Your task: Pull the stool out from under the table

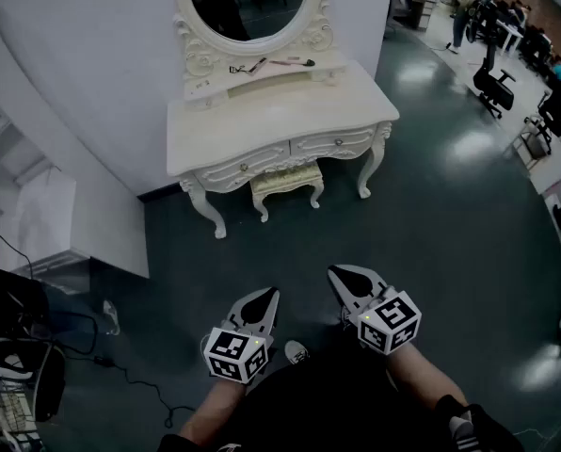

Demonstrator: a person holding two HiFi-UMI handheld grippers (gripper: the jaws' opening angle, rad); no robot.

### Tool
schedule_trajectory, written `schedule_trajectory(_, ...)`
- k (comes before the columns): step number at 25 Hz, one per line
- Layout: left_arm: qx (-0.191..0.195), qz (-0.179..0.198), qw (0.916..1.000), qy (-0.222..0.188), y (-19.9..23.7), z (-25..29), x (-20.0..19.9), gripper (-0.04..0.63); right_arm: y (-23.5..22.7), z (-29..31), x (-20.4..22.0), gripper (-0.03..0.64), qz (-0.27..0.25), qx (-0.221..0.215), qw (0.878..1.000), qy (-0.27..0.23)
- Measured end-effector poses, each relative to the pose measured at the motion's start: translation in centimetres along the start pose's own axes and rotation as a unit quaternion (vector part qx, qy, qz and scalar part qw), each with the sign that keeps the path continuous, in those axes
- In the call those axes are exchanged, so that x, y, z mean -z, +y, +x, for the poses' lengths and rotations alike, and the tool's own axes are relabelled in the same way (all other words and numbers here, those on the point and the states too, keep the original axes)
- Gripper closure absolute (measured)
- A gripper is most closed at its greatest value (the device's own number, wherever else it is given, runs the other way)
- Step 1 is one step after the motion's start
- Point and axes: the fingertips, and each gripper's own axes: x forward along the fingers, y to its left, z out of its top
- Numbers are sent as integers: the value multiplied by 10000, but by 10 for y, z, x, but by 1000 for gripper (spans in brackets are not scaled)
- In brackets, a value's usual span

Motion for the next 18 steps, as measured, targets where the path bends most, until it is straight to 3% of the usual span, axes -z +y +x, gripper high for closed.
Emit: schedule_trajectory(18, -23, -16, 10000, -28, 0, -12, 5, 597, 14, -4, -1, 591, -77, -153, 9998, -88)
